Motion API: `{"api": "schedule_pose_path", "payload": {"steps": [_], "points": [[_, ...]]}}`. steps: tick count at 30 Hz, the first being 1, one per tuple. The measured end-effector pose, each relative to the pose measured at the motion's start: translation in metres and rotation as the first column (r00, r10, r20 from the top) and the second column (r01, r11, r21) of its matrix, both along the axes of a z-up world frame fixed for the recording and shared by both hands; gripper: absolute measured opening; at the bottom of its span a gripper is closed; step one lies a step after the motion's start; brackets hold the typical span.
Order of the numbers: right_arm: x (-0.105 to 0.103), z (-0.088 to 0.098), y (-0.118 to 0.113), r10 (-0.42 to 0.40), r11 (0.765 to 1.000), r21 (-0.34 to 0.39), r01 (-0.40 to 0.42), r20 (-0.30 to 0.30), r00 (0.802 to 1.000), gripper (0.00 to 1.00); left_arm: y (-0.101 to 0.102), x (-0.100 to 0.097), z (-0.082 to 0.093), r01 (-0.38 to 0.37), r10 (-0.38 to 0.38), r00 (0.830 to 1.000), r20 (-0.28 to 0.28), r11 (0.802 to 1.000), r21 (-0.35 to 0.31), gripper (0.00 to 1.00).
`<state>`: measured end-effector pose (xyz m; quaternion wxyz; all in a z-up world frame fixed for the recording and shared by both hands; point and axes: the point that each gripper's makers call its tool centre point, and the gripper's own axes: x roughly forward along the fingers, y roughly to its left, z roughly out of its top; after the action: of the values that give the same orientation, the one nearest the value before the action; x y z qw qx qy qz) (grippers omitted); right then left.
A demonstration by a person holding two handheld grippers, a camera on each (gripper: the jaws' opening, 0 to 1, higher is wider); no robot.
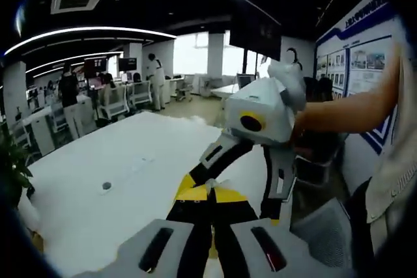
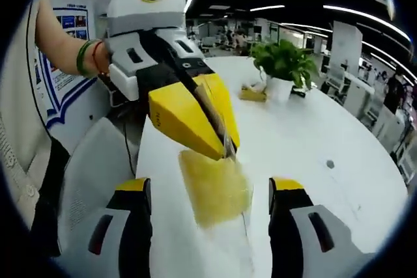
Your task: Compare the silicone blocks by pressing each to a similar depth, holding the contact briefly, and releasing to observe deformation and rebound differences across the visible hardness samples.
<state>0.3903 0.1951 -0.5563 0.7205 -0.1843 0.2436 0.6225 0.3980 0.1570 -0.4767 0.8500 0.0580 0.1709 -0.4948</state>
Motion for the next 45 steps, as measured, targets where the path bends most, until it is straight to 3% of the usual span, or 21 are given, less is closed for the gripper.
{"api": "schedule_pose_path", "payload": {"steps": [6, 10, 19, 25, 28, 30, 39, 44, 45], "points": [[-0.004, -0.015, 0.005, 0.035, 0.999, -0.028, -0.036, -0.042, 0.998, 0.47, -0.002, -0.007, -0.001, 0.038, -0.038, 0.999, -0.004, 0.999, 0.002, 0.00], [-0.012, -0.012, 0.011, 0.071, 0.997, 0.007, -0.071, -0.055, 0.996, 0.35, -0.002, -0.012, 0.002, 0.058, -0.058, 0.998, -0.013, 0.998, -0.008, 0.00], [-0.021, 0.001, 0.020, 0.081, 0.992, 0.098, -0.076, -0.047, 0.996, 0.28, 0.001, -0.021, 0.012, 0.071, -0.072, 0.997, -0.009, 0.997, -0.040, 0.00], [-0.033, 0.002, 0.017, 0.066, 0.995, 0.080, -0.061, -0.066, 0.996, 0.22, -0.004, -0.033, 0.013, 0.125, -0.125, 0.991, 0.044, 0.992, -0.015, 0.00], [-0.039, 0.001, 0.012, 0.057, 0.997, 0.063, -0.051, -0.097, 0.994, 0.19, -0.008, -0.039, 0.013, 0.141, -0.141, 0.989, 0.051, 0.990, -0.011, 0.00], [-0.043, 0.001, 0.009, 0.050, 0.998, 0.052, -0.046, -0.086, 0.995, 0.17, -0.009, -0.042, 0.014, 0.147, -0.146, 0.988, 0.052, 0.989, -0.015, 0.00], [-0.047, 0.016, 0.003, 0.031, 0.995, 0.097, -0.026, -0.057, 0.998, 0.13, -0.018, -0.051, 0.027, 0.192, -0.184, 0.975, 0.124, 0.980, -0.051, 0.00], [-0.052, 0.021, 0.002, 0.019, 0.993, 0.120, -0.005, -0.112, 0.994, 0.13, -0.021, -0.052, 0.032, 0.202, -0.191, 0.970, 0.149, 0.977, -0.065, 0.00], [-0.051, 0.022, 0.002, 0.019, 0.992, 0.127, -0.006, -0.095, 0.995, 0.13, -0.022, -0.053, 0.032, 0.202, -0.191, 0.970, 0.148, 0.977, -0.066, 0.00]]}}
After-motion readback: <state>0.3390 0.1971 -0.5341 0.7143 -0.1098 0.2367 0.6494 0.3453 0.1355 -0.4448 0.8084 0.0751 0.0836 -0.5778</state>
